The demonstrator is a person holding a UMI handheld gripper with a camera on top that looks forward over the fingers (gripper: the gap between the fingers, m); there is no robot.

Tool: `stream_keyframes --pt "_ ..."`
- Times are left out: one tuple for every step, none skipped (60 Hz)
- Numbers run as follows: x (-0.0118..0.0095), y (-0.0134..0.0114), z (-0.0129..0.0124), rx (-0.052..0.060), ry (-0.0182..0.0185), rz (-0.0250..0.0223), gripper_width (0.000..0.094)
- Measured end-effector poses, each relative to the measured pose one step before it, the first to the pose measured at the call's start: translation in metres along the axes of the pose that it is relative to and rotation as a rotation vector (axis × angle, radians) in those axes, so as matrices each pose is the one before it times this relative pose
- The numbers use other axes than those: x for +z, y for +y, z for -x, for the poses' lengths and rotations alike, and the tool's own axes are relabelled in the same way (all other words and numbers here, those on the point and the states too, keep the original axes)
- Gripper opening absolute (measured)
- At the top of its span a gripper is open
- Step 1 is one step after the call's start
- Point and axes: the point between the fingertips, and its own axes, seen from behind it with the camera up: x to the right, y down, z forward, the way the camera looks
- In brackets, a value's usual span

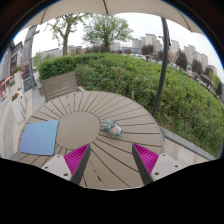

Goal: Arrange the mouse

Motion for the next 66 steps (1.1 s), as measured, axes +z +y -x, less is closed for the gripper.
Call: stream_keyframes --pt "0.00575 -0.00124 -0.00062 -0.0022 -0.00496 -0.00248 0.0856" --pt "0.00589 -0.00086 -0.00103 -0.0023 -0.00513 -0.00193 0.0855" --pt "0.00597 -0.00076 -0.00115 -0.0010 -0.00479 -0.00150 0.0854" --pt "0.00620 -0.00070 -0.00117 0.0002 -0.00426 -0.00162 0.0856" --pt "0.00637 -0.00092 -0.00104 0.0010 -0.00414 -0.00203 0.0856" --pt "0.00686 -0.00054 0.00052 0.0013 -0.00239 -0.00403 0.0857" --pt "0.00620 -0.00105 -0.00130 -0.0003 -0.00399 -0.00303 0.0857" --pt "0.00643 -0.00095 -0.00057 -0.0024 -0.00440 -0.00119 0.0858" --pt "0.00590 -0.00060 -0.00099 -0.0020 -0.00437 -0.00141 0.0858" --pt "0.00568 -0.00075 -0.00130 -0.0026 -0.00324 -0.00041 0.0857" --pt "0.00597 -0.00047 -0.00155 -0.0028 -0.00203 -0.00012 0.0857" --pt "0.00591 -0.00036 -0.00156 -0.0032 -0.00099 0.00005 0.0858" --pt "0.00624 -0.00012 -0.00053 -0.0020 -0.00059 -0.00111 0.0858" --pt "0.00467 -0.00056 -0.00156 -0.0028 -0.00185 0.00092 0.0858" --pt "0.00507 0.00004 -0.00076 -0.0014 -0.00176 0.00212 0.0857" --pt "0.00540 0.00054 -0.00073 -0.0006 -0.00226 0.00333 0.0858" --pt "0.00554 0.00042 -0.00074 0.0002 -0.00215 0.00303 0.0859" --pt "0.00544 0.00031 -0.00065 0.0007 -0.00176 0.00268 0.0857" --pt "0.00524 0.00046 -0.00041 0.0007 -0.00245 0.00270 0.0858" --pt "0.00566 0.00089 -0.00098 0.0007 -0.00367 0.00230 0.0858" --pt "0.00451 0.00057 0.00012 -0.0002 -0.00281 0.00302 0.0858" --pt "0.00437 -0.00015 0.00056 -0.0025 -0.00172 0.00156 0.0858" --pt "0.00411 -0.00025 -0.00036 -0.0039 -0.00155 0.00090 0.0859" --pt "0.00394 -0.00012 -0.00040 -0.0056 -0.00180 0.00210 0.0858" --pt "0.00415 -0.00001 -0.00016 -0.0053 -0.00222 0.00218 0.0857" --pt "0.00404 -0.00022 -0.00013 -0.0041 -0.00233 0.00204 0.0858" --pt "0.00401 -0.00055 -0.00037 -0.0036 -0.00225 0.00168 0.0859" --pt "0.00387 -0.00107 -0.00061 -0.0026 -0.00261 0.00148 0.0859" --pt "0.00421 -0.00061 -0.00158 0.0009 -0.00370 0.00123 0.0859" --pt "0.00342 -0.00103 -0.00047 0.0022 -0.00179 0.00200 0.0860" --pt "0.00318 -0.00104 -0.00074 0.0039 -0.00151 0.00274 0.0858" --pt "0.00336 -0.00053 -0.00091 0.0041 -0.00076 0.00396 0.0858" --pt "0.00311 -0.00033 -0.00080 0.0037 -0.00045 0.00458 0.0858" --pt "0.00360 0.00009 -0.00089 0.0018 -0.00022 0.00333 0.0857" --pt "0.00311 -0.00040 -0.00036 0.0029 -0.00014 0.00417 0.0857" --pt "0.00266 -0.00050 -0.00035 0.0016 0.00007 0.00307 0.0858" --pt "0.00300 -0.00064 -0.00062 0.0003 -0.00028 0.00300 0.0860" --pt "0.00254 -0.00071 0.00036 0.0008 -0.00477 0.00232 0.0864" --pt "0.00237 -0.00100 -0.00003 0.0025 -0.00277 0.00144 0.0861" --pt "0.00281 -0.00011 -0.00248 0.0015 -0.00092 0.00169 0.0859" --pt "0.00165 -0.00064 -0.00045 -0.0003 0.00011 0.00070 0.0859" --pt "0.00170 -0.00055 -0.00048 -0.0009 0.00023 0.00114 0.0860" --pt "0.00176 -0.00085 -0.00078 -0.0012 0.00116 0.00075 0.0859" --pt "0.00143 -0.00098 -0.00072 -0.0014 0.00126 0.00001 0.0858" --pt "0.00120 -0.00143 -0.00082 -0.0027 0.00118 -0.00137 0.0856" --pt "0.00193 -0.00107 -0.00172 -0.0020 0.00002 0.00234 0.0857" --pt "0.00086 -0.00061 -0.00067 -0.0028 0.00106 0.00058 0.0858" --pt "0.00080 -0.00086 -0.00015 -0.0010 -0.00019 -0.00040 0.0855" --pt "0.00065 -0.00027 -0.00006 0.0007 -0.00077 0.00153 0.0855" --pt "0.00039 -0.00048 0.00003 0.0017 -0.00074 0.00118 0.0855" --pt "0.00107 -0.00048 -0.00065 0.0001 0.00071 0.00178 0.0851" --pt "0.00039 -0.00001 -0.00045 -0.0010 0.00109 0.00185 0.0850" --pt "0.00051 -0.00006 0.00017 -0.0014 0.00027 0.00146 0.0850" --pt "0.00036 0.00004 0.00006 -0.0012 0.00018 0.00170 0.0850" --pt "0.00024 0.00008 0.00034 -0.0005 -0.00011 0.00133 0.0849" --pt "-0.00010 -0.00091 -0.00023 -0.0003 -0.00138 0.00000 0.0849" --pt "0.00035 0.00008 0.00051 -0.0011 -0.00019 -0.00032 0.0848" --pt "0.00041 -0.00043 -0.00005 -0.0019 0.00077 -0.00173 0.0844" --pt "0.00035 -0.00038 -0.00020 -0.0016 0.00181 -0.00304 0.0845" --pt "0.00035 -0.00030 -0.00025 -0.0020 0.00193 -0.00232 0.0845" --pt "0.00014 -0.00015 0.00017 -0.0005 0.00020 -0.00186 0.0837" --pt "0.00005 0.00024 0.00086 0.0011 0.00018 -0.00098 0.0819" --pt "0.00006 0.00047 0.00077 0.0025 -0.00073 0.00064 0.0795" --pt "-0.00010 0.00016 0.00051 0.0035 -0.00034 -0.00007 0.0769" --pt "0.00003 -0.00035 0.00001 0.0016 0.00224 -0.00149 0.0732" --pt "-0.00004 0.00005 -0.00002 -0.0028 0.00260 0.00019 0.0668"
